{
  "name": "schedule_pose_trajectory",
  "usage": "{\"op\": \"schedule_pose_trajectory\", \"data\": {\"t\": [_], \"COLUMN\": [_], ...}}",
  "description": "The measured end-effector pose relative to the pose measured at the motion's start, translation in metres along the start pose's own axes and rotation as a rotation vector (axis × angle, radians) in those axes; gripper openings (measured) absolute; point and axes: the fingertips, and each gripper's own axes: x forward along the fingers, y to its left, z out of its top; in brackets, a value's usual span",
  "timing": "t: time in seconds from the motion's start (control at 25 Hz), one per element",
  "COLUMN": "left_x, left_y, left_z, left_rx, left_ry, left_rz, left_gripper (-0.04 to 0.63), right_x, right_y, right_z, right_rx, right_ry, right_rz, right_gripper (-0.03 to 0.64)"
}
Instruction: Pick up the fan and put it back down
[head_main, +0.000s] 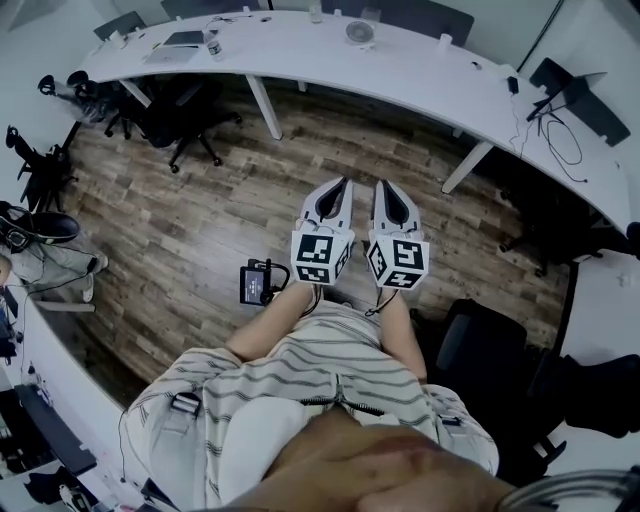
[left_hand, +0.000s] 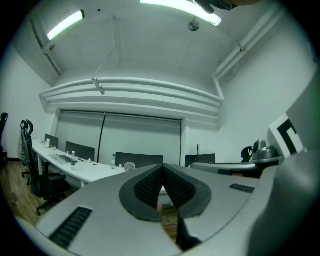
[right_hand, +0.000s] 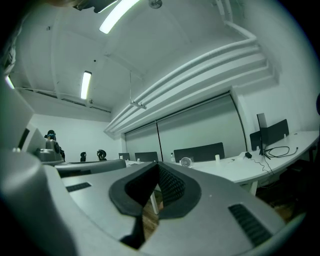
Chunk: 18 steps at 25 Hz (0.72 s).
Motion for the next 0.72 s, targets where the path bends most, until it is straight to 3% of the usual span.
{"op": "schedule_pose_trajectory", "data": {"t": [0.28, 0.72], "left_x": [0.044, 0.168], "left_y": [0.005, 0.094], "left_z": [-0.005, 0.009], "left_rx": [-0.008, 0.012], "left_ry": [-0.003, -0.033], "left_rz": [-0.02, -0.016], "left_gripper": [0.008, 0.008], "right_x": [0.035, 0.189], "right_y": [-0.029, -0.056], "right_z": [-0.004, 0.006], "right_rx": [-0.008, -0.034], "right_ry": [0.011, 0.006], "right_rz": [-0.022, -0.013], "right_gripper": [0.012, 0.012]}}
